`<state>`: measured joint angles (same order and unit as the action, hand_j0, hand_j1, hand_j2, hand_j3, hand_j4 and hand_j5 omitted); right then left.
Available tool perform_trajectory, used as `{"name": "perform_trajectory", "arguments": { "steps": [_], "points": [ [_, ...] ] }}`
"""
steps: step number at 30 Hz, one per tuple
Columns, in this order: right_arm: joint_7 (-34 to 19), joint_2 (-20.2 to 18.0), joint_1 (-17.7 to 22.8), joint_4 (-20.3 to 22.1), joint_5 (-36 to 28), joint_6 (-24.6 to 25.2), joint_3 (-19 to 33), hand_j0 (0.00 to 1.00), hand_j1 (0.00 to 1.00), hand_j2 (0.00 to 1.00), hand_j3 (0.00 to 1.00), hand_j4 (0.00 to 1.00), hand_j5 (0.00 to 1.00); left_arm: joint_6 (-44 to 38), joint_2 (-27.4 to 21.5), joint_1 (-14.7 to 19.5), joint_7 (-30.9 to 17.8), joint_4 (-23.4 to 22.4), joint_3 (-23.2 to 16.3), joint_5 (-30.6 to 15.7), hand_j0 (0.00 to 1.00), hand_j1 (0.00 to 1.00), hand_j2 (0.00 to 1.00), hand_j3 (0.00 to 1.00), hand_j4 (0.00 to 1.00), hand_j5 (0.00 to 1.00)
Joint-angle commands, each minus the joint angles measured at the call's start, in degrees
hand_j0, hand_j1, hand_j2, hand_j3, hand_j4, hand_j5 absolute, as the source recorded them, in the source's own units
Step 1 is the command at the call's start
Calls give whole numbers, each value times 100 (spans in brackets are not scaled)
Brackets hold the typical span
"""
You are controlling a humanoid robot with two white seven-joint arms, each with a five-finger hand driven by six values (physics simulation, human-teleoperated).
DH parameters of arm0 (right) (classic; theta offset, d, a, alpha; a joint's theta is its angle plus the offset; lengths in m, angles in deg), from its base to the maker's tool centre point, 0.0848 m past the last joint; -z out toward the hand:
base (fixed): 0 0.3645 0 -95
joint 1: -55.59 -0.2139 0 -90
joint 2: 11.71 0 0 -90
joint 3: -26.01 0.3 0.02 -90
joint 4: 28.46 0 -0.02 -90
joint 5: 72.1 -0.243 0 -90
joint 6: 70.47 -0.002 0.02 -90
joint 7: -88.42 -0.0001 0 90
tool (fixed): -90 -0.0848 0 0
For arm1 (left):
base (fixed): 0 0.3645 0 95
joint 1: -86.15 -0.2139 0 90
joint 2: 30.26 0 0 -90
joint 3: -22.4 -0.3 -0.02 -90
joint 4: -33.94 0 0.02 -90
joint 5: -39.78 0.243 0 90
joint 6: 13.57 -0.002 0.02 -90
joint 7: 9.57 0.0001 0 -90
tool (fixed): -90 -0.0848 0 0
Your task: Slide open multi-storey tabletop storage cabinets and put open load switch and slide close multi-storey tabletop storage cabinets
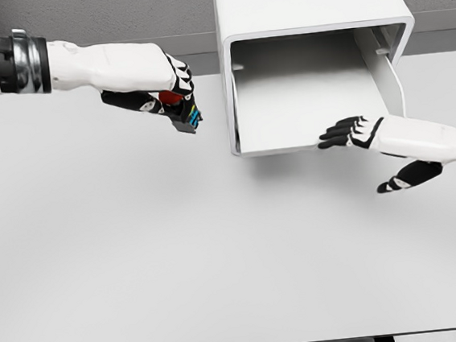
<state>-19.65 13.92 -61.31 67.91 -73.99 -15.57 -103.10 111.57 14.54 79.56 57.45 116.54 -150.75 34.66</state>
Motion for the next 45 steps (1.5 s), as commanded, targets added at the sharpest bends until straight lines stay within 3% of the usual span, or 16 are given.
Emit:
{"name": "perform_trajectory", "arguments": {
  "steps": [1, 5, 12, 29, 45],
  "points": [
    [58, -119, -9, 31, -118, 11, 53, 100, 100, 100, 100, 100, 100, -14, 2, 0, 4, 10, 9, -33, 39, 39, 39, 39, 39, 39],
    [76, -304, 0, 75, -276, 11, 70, 100, 100, 100, 100, 100, 100, -14, 2, 79, 13, 36, 9, -42, 39, 39, 39, 39, 39, 39],
    [76, -260, -97, 119, -408, 11, 334, 100, 100, 100, 100, 100, 100, -14, 20, 369, 13, 212, 9, -42, 39, 39, 39, 39, 39, 39],
    [50, -199, -237, 83, -391, 11, 378, 100, 100, 100, 100, 100, 100, -14, 854, 615, 13, 203, 9, -42, 39, 39, 39, 39, 39, 39],
    [-12, -199, -228, 48, -382, 11, 396, 100, 100, 100, 100, 100, 100, -14, 1786, 615, 4, -429, -122, 169, 39, 39, 39, 39, 39, 39]
  ]
}}
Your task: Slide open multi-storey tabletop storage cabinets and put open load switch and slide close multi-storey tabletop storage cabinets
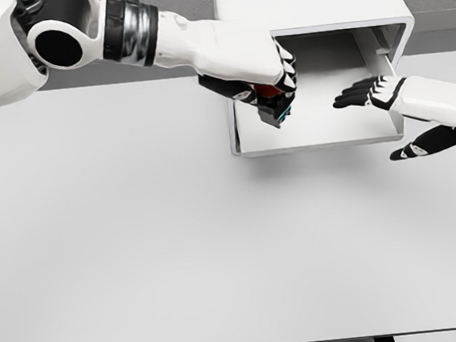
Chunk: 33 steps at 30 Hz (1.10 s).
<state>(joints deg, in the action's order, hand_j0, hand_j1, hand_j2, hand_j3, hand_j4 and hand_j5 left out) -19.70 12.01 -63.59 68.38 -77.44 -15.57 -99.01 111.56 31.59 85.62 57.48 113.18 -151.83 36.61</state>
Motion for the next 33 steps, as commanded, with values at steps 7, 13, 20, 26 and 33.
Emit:
{"name": "perform_trajectory", "arguments": {
  "steps": [7, 13, 20, 26, 33],
  "points": [
    [-7, 1, 9, 1, -29, 10, -23, 100, 100, 100, 100, 100, 100, -13, 451, 9, 1, -586, -190, -17, 39, 39, 39, 39, 39, 39],
    [-16, 10, 18, 1, -29, 10, -32, 100, 100, 100, 100, 100, 100, -13, 486, 18, 1, -814, -261, -8, 40, 40, 40, 40, 40, 40],
    [-7, 19, 18, 1, -29, 10, -23, 100, 100, 100, 100, 100, 100, -13, 486, 9, 37, -840, -164, 27, 78, 78, 78, 78, 78, 78],
    [-7, 80, 9, 1, -29, 10, -14, 100, 100, 100, 100, 100, 100, -13, 459, -26, 63, -840, 20, 9, 100, 100, 100, 100, 100, 100],
    [-7, 80, 9, 1, -29, 10, -14, 100, 100, 100, 100, 100, 100, -13, 73, -53, 80, -155, 363, -61, 100, 100, 100, 100, 100, 100]
  ]
}}
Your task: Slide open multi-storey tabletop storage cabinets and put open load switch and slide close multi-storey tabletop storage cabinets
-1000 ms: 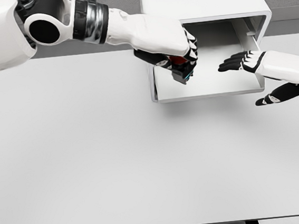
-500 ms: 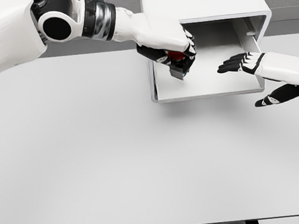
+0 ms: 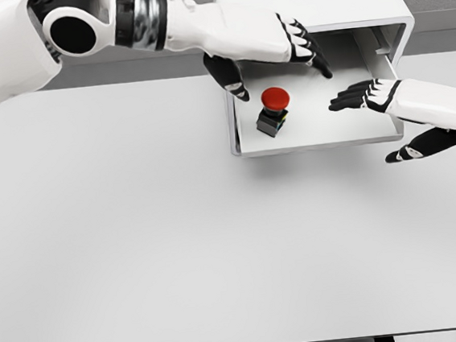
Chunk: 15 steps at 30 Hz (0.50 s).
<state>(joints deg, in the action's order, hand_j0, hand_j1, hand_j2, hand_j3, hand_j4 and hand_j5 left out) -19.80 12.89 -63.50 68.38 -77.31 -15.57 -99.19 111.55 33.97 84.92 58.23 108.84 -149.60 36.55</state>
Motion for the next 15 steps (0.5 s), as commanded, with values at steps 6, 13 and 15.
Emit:
{"name": "perform_trajectory", "arguments": {
  "steps": [6, 13, 15],
  "points": [
    [12, 1, 0, 1, -50, 10, 4, 100, 100, 100, 100, 100, 100, -12, -1334, -61, 23, 1580, 598, -195, 100, 100, 100, 100, 100, 100],
    [47, 124, -9, 19, -50, 10, -40, 100, 100, 100, 100, 100, 100, -12, -3136, -2733, 691, 1545, 3067, -371, 100, 100, 100, 100, 100, 100],
    [56, 168, -9, 28, -50, 10, -92, 100, 100, 100, 100, 100, 100, -12, -3216, -3278, 682, 1369, 3454, -362, 100, 100, 100, 100, 100, 100]
  ]
}}
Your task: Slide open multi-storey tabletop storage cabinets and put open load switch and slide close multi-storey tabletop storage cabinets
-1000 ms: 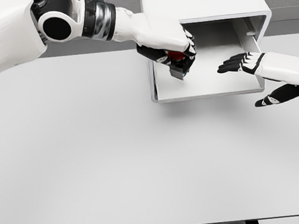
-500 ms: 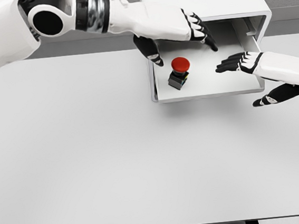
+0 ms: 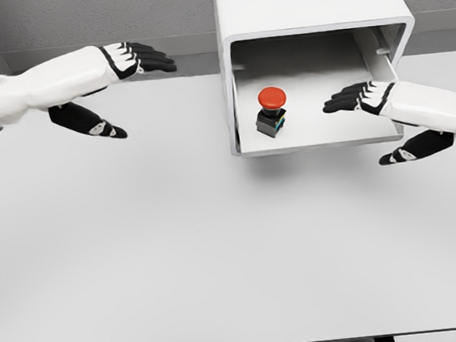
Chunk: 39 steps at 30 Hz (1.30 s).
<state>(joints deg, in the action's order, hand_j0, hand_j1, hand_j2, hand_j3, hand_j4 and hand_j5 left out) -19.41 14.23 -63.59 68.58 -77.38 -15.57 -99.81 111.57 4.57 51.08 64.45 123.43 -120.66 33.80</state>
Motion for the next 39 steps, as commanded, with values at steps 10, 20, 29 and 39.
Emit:
{"name": "perform_trajectory", "arguments": {
  "steps": [10, 20, 29, 39],
  "points": [
    [-45, 368, -114, -203, -25, 10, -75, 100, 100, 100, 100, 100, 100, -14, 24, -1406, -54, -476, 964, -34, 100, 100, 100, 100, 100, 100],
    [-195, 737, -351, -554, 63, 10, -136, 100, 100, 100, 100, 100, 100, -14, 384, -1977, -107, -828, 999, -52, 100, 100, 100, 100, 100, 100],
    [-195, 887, -422, -818, 80, 10, -145, 100, 100, 100, 100, 100, 100, -14, 314, -2425, 1423, -819, 1149, -87, 100, 100, 100, 100, 100, 100],
    [-335, 1027, -457, -1011, 80, 10, -136, 100, 100, 100, 100, 100, 100, -14, 340, -2795, 263, -845, 1536, -87, 100, 100, 100, 100, 100, 100]
  ]
}}
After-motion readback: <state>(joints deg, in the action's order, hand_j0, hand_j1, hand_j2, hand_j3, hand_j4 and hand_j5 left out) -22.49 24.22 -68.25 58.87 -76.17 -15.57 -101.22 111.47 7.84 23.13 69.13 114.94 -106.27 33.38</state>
